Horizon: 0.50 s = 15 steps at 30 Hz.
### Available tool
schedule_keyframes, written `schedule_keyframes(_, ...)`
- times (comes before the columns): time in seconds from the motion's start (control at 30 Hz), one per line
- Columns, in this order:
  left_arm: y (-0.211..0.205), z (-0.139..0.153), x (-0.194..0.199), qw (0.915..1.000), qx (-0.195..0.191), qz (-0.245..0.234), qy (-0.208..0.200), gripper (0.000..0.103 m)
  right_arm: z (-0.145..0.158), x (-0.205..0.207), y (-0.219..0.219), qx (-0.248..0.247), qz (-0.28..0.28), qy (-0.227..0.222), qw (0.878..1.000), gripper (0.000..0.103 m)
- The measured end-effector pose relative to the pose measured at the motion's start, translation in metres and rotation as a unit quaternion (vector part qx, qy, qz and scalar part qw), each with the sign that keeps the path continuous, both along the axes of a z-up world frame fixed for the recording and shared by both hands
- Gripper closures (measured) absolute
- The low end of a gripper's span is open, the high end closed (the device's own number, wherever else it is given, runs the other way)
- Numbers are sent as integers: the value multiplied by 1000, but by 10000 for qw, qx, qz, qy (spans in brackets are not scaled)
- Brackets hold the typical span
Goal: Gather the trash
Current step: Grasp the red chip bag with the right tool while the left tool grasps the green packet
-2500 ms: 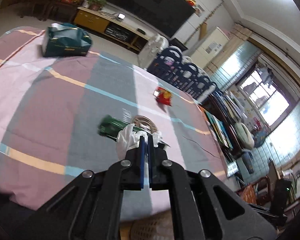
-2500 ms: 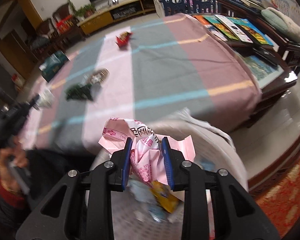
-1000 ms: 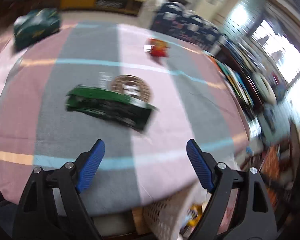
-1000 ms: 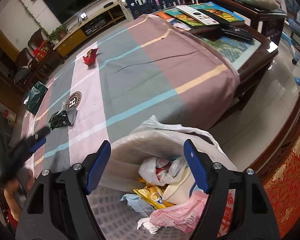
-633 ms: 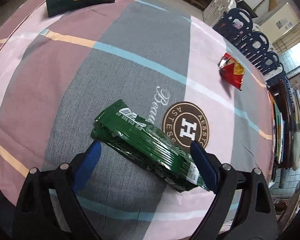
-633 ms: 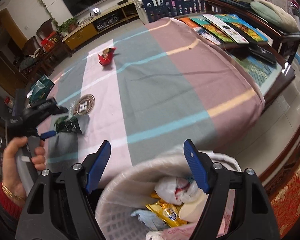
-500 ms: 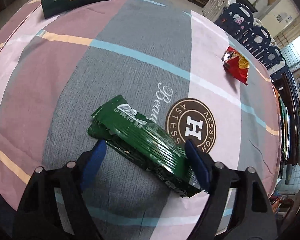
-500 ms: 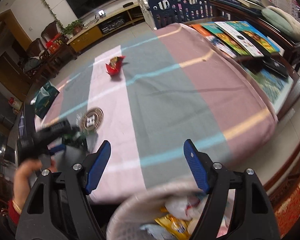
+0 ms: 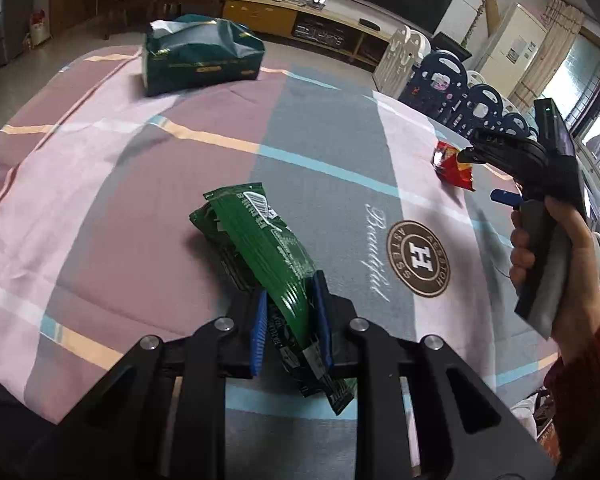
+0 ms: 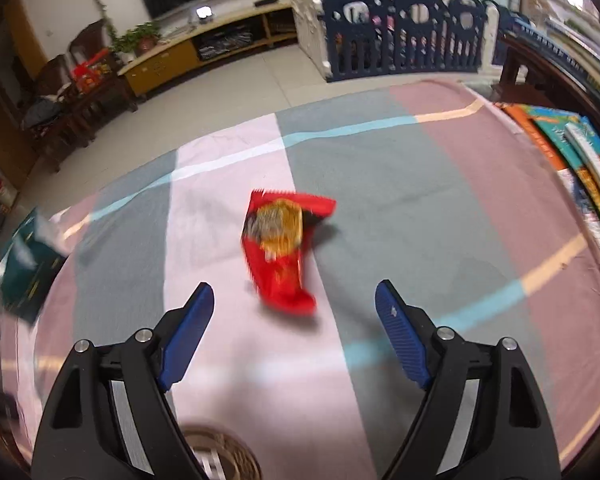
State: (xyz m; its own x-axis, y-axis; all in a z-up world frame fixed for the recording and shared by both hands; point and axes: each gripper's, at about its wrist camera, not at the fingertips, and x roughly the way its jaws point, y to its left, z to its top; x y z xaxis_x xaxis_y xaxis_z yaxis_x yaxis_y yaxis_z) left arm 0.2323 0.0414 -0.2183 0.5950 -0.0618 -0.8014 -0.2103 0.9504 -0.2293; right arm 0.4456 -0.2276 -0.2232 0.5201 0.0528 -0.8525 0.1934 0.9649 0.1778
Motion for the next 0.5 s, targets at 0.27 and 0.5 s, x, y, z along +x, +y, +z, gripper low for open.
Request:
schedule_keyframes(0.27,13,9,-3,9987,426,173,-223,81,-25,45,15,-288,-48,211,9994,56)
schedule_keyframes(0.5,2,15,-9,9973,571,11,-467,81,-9,-21,24,164,497,-43,9986,74)
